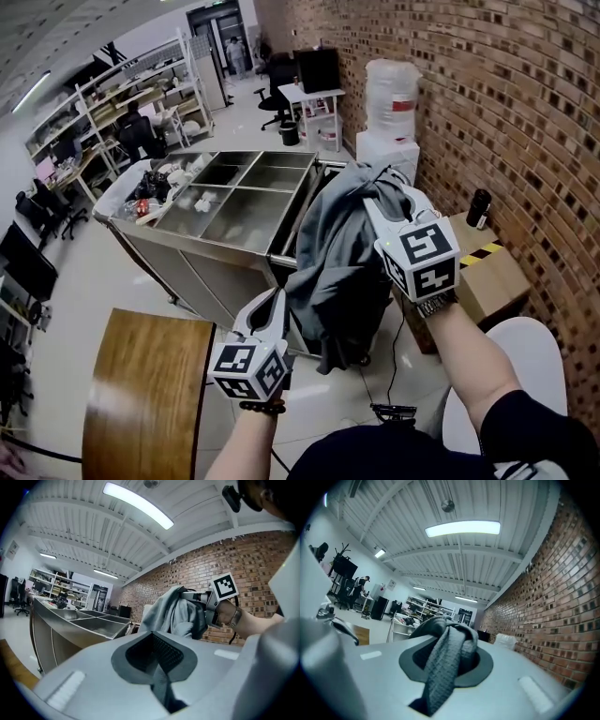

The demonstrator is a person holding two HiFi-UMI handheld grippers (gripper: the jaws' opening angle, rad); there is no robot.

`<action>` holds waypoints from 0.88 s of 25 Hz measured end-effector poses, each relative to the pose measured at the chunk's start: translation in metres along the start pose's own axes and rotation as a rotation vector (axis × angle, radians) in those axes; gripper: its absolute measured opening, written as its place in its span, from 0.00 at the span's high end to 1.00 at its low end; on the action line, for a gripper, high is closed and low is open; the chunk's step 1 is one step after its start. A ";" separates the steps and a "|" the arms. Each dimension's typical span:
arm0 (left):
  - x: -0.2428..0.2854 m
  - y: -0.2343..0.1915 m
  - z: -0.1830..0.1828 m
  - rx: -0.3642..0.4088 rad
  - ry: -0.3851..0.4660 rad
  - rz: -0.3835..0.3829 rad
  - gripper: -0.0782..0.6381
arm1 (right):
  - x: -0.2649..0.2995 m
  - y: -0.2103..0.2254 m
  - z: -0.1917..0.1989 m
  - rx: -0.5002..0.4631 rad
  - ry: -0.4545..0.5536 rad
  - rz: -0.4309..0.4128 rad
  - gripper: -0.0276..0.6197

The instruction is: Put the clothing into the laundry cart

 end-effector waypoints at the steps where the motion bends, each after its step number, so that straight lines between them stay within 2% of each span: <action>1: 0.005 -0.003 0.003 -0.002 -0.003 -0.003 0.89 | 0.008 0.003 0.008 0.001 -0.012 -0.001 0.86; 13: 0.055 -0.025 0.035 -0.011 -0.054 -0.009 0.89 | 0.084 0.031 0.114 0.026 -0.204 -0.002 0.83; 15: 0.061 -0.029 0.041 -0.013 -0.062 -0.010 0.89 | 0.094 0.032 0.132 0.017 -0.261 0.007 0.80; 18: 0.069 -0.034 0.048 -0.017 -0.072 -0.010 0.89 | 0.106 0.036 0.154 0.023 -0.315 0.001 0.68; 22: 0.074 -0.041 0.051 -0.024 -0.083 -0.007 0.89 | 0.112 0.038 0.167 0.051 -0.344 -0.010 0.66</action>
Point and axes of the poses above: the fingertips, and each gripper's own axes: x forward along the fingers, y to its right, z out of its underside, the point moved 5 cm from there along -x, backward along the fingers, and after that the axes turned 7 degrees about -y, right-handed, at the moved point
